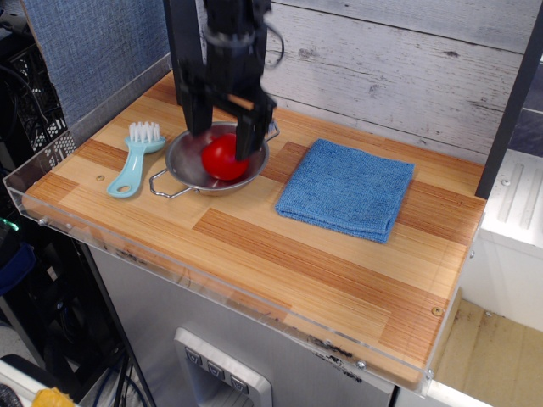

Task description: Put the red tomato in the pot

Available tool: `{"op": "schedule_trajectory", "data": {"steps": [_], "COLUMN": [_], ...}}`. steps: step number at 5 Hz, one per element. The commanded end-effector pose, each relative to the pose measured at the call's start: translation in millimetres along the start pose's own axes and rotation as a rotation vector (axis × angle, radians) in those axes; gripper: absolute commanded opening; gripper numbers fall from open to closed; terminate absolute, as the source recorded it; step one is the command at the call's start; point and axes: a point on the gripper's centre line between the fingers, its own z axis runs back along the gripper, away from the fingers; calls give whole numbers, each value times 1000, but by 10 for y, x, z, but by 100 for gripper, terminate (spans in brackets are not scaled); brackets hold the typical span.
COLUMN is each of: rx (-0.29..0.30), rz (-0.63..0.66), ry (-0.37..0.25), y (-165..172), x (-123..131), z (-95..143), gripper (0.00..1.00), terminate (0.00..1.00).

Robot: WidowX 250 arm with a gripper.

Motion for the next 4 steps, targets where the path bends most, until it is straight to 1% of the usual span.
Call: {"op": "schedule_trajectory", "data": {"steps": [1,2,3,4], "rx": [-5,-14,-29,-70], "rz": [4,12,50,102], "ry": [-116,-82,-55,-45], "y": [-68,-108,-119,-140], "x": [-23,-19,-29,-58], "z": [655,617,592,594], "gripper": [100,100,100,100], "terminate": [0,0,0,0]}}
